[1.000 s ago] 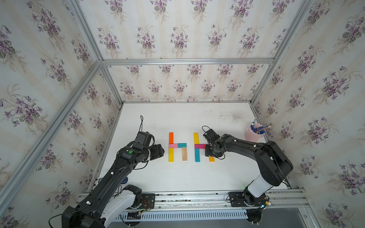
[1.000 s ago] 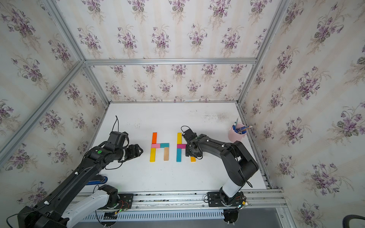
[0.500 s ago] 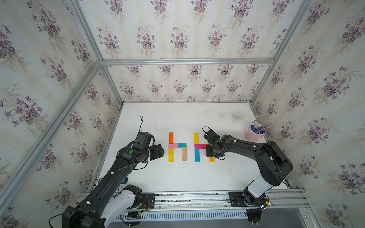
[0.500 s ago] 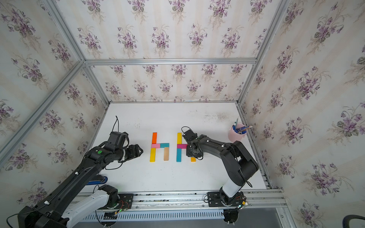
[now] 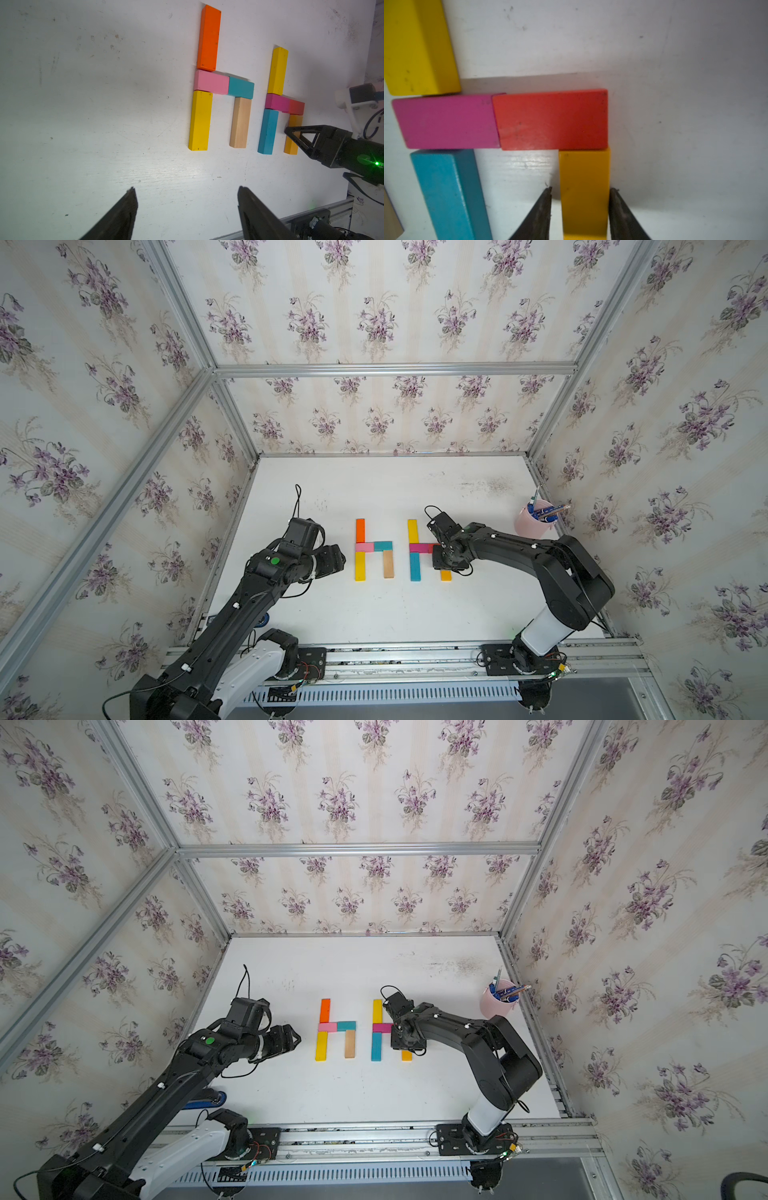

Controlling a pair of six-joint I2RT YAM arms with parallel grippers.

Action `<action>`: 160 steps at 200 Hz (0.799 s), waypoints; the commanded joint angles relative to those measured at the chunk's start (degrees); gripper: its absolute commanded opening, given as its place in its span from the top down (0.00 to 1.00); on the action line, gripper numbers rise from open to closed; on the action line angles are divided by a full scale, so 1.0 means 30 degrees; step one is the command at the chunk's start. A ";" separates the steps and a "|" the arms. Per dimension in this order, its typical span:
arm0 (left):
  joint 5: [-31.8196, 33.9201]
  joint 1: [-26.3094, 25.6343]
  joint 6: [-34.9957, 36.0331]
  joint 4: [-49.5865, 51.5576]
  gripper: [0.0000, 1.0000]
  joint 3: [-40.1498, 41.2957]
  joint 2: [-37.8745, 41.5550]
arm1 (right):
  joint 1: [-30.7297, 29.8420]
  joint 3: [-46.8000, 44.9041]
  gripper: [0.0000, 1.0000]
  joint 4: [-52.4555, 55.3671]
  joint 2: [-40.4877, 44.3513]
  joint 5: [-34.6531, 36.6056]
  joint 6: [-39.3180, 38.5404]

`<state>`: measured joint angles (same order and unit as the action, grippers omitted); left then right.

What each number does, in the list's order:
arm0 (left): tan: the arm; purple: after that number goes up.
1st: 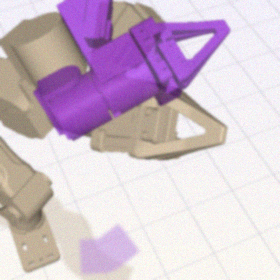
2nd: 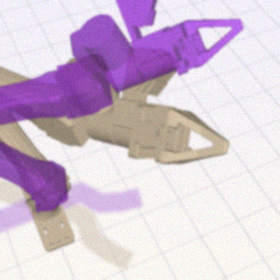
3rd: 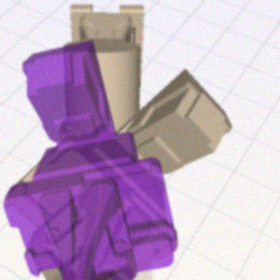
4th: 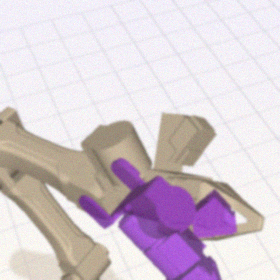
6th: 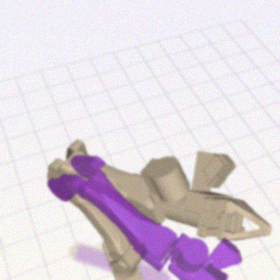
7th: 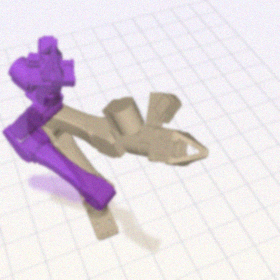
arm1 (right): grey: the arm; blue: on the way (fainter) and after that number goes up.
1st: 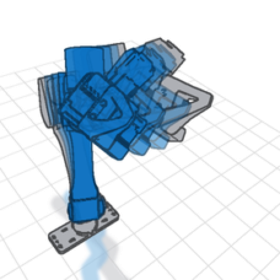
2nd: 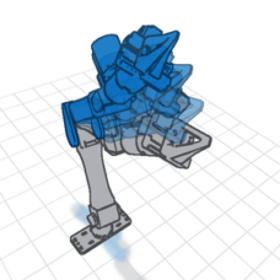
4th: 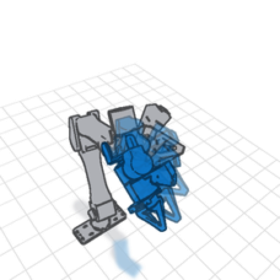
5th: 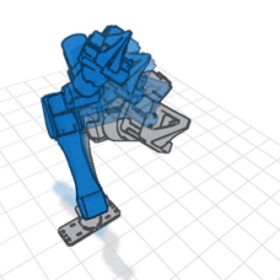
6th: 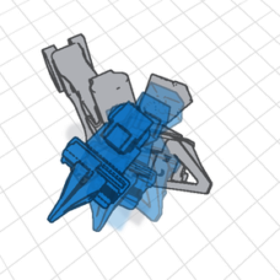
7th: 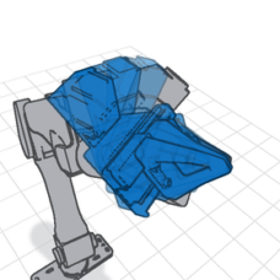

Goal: Assemble the letter h with building blocks
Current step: Assemble the building block at the center of the board.

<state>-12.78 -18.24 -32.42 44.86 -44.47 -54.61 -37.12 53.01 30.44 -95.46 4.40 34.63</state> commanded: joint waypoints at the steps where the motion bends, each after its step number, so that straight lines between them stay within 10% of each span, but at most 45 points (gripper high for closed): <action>1: 0.0128 0.0015 0.0250 -0.0119 0.22 0.0028 -0.0001 | -0.0018 0.0422 0.55 0.0613 -0.0245 0.0372 -0.0279; 160: 0.0127 0.0015 0.0319 -0.0044 0.22 0.0116 0.0028 | -0.0018 0.0637 0.56 0.1086 -0.0407 0.0964 -0.0118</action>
<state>-12.78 -18.24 -32.42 44.86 -44.18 -54.61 -37.12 54.72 32.84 -96.77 6.46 34.30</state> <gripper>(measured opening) 0.783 0.439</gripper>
